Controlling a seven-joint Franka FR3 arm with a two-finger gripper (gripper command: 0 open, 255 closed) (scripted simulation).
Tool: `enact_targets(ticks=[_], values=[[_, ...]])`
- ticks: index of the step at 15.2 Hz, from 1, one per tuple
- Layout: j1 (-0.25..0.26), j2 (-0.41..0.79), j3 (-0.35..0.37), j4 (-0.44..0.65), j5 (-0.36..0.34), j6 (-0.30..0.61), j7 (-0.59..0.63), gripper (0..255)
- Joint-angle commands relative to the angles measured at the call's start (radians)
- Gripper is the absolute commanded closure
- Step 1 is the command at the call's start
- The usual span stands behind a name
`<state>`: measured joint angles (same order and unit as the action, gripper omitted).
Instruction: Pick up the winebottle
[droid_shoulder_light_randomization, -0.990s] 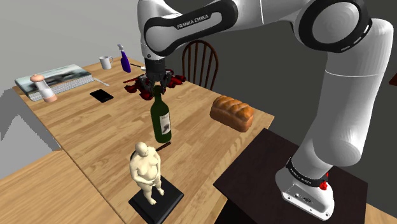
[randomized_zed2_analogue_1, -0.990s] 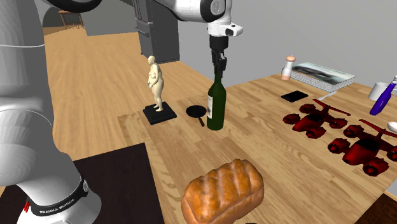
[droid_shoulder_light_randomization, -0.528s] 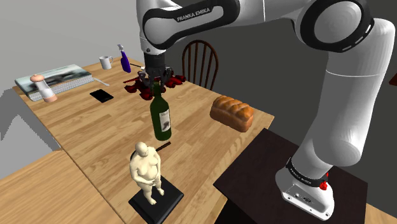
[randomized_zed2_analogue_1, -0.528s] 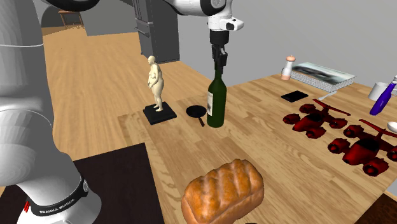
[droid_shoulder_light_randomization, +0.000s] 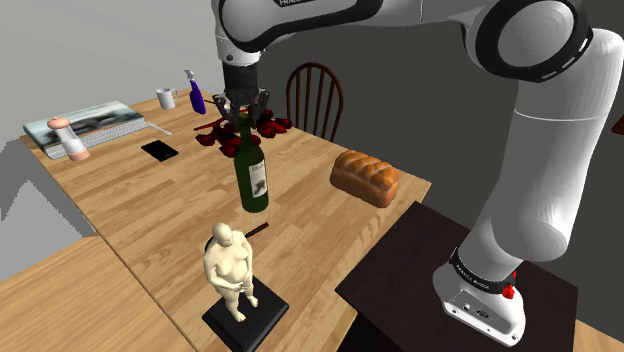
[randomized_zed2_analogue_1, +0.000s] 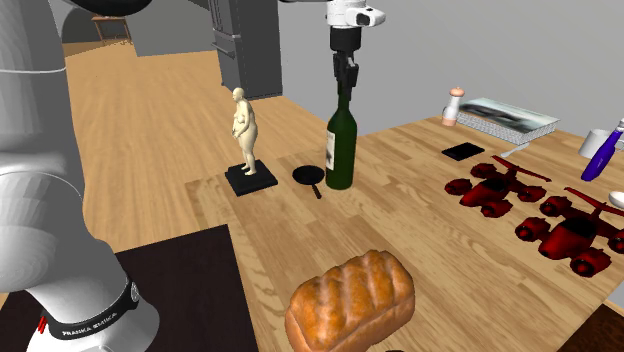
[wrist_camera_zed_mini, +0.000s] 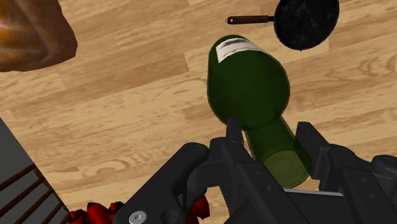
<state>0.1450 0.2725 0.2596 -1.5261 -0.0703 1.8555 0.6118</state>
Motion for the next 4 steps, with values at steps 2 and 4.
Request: enact_targets(ticks=[2, 4], values=[[0.001, 0.003, 0.0, 0.047, 0.0, -0.043, -0.002, 255], [0.001, 0.004, 0.0, 0.049, 0.0, -0.045, -0.002, 255]])
